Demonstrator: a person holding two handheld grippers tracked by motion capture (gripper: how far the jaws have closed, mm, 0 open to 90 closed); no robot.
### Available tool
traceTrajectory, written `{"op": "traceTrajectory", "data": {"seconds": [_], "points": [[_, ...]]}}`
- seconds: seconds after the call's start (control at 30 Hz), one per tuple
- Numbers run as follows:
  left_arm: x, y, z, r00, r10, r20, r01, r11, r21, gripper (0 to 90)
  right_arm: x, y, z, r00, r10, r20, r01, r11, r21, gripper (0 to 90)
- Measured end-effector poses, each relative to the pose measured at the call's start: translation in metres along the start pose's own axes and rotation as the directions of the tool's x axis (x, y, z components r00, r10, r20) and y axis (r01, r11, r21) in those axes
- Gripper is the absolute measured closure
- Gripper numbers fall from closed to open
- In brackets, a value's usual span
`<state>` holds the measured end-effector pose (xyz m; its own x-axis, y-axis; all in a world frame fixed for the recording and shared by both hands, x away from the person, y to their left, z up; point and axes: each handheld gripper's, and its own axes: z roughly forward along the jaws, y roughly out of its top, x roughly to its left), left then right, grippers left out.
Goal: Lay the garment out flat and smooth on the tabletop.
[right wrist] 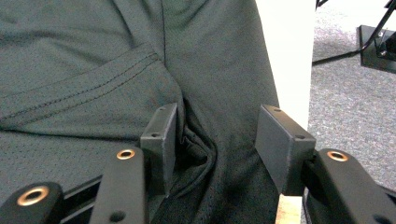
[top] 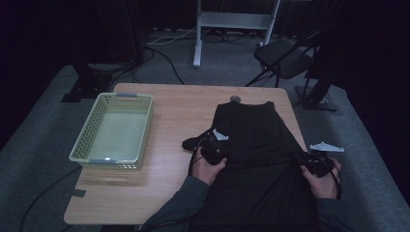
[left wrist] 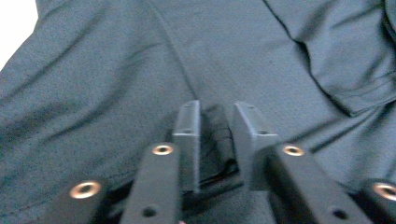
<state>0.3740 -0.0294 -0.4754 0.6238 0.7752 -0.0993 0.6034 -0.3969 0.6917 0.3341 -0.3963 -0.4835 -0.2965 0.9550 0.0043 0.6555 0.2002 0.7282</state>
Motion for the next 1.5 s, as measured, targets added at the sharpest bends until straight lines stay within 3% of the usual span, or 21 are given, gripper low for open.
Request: {"op": "traceTrajectory", "data": {"seconds": [0.23,0.53,0.67,1.0,1.27,1.5], "points": [[0.002,0.004,0.003,0.9999,-0.012,-0.008,0.012,0.9999,0.001,82.6,-0.002,0.001,0.0,1.0,0.0,0.003,0.0,1.0,0.006,49.0],[0.006,0.009,0.005,0.9997,0.008,-0.024,-0.008,1.0,0.003,87.6,-0.006,0.002,0.001,0.9999,0.004,0.01,-0.004,1.0,0.01,48.9],[0.011,0.009,-0.001,0.9987,0.004,-0.052,-0.004,0.9999,-0.011,88.7,-0.006,0.001,0.001,0.9999,0.006,0.012,-0.006,1.0,0.001,48.9],[0.035,0.01,-0.019,0.9941,-0.051,-0.096,0.046,0.9975,-0.054,88.8,-0.006,-0.001,0.001,0.9999,0.011,0.014,-0.01,1.0,-0.012,48.9],[0.06,0.002,-0.029,0.9858,-0.106,-0.131,0.098,0.9931,-0.064,88.7,-0.005,-0.001,0.001,0.9997,0.015,0.017,-0.015,1.0,-0.015,48.9],[0.081,-0.005,-0.037,0.9729,-0.159,-0.168,0.147,0.9861,-0.076,88.7,-0.005,-0.001,0.001,0.9997,0.016,0.018,-0.016,1.0,-0.015,49.0]]}}
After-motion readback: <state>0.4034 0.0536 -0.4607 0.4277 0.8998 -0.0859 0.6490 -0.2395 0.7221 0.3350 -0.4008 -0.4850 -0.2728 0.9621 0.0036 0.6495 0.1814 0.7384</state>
